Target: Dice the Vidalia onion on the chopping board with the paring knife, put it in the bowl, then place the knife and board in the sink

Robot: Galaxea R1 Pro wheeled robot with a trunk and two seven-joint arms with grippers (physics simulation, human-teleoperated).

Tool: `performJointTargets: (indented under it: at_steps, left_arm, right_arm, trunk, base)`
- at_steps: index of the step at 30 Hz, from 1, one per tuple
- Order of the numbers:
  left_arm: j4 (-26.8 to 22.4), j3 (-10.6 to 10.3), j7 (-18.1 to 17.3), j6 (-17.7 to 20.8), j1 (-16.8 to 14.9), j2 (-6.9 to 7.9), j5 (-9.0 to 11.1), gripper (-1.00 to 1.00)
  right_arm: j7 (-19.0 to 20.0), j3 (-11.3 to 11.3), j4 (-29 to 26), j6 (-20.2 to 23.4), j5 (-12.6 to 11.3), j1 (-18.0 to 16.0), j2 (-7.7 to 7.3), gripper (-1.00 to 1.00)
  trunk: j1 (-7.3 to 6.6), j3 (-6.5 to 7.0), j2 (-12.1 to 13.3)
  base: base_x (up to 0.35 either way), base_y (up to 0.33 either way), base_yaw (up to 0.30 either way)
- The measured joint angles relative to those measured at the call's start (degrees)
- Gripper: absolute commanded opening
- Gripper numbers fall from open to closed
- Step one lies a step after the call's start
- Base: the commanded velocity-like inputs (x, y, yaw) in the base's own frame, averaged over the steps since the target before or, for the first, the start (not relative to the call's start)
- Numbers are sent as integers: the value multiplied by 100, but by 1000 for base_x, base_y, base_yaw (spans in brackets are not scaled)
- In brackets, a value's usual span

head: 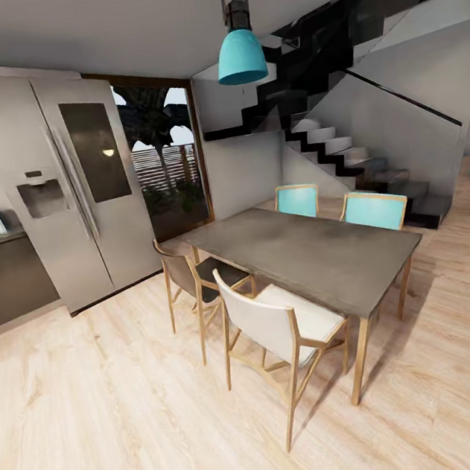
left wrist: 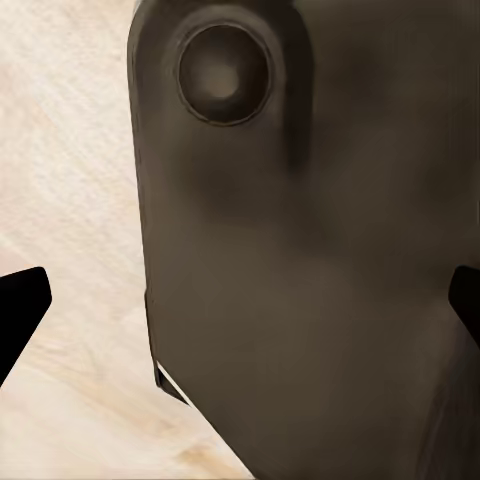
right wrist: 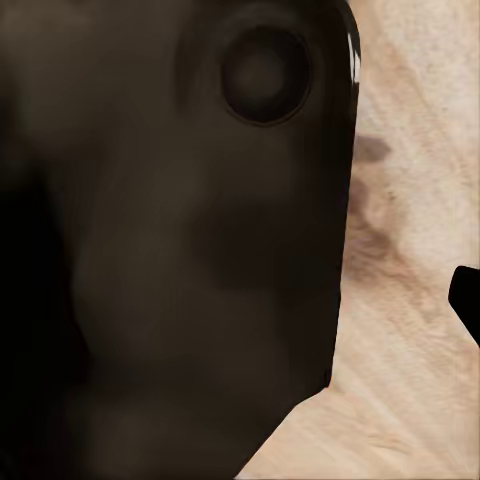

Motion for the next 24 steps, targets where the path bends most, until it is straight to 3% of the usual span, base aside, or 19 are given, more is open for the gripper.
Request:
performJointTargets:
  at_steps: [9,24]
  left_arm:
    - [-35,17,-1,-104,42,15,16,100]
    - [-245,32,21,-274,40,47,16,100]
  right_arm:
    - [-8,31,-143,-43,8,-1,246,100]
    - [-11,2,-223,-288,2,-1,243,100]
  trunk:
    - [0,1,0]
    - [0,1,0]
  base:
    - [0,0,0]
    - [0,0,0]
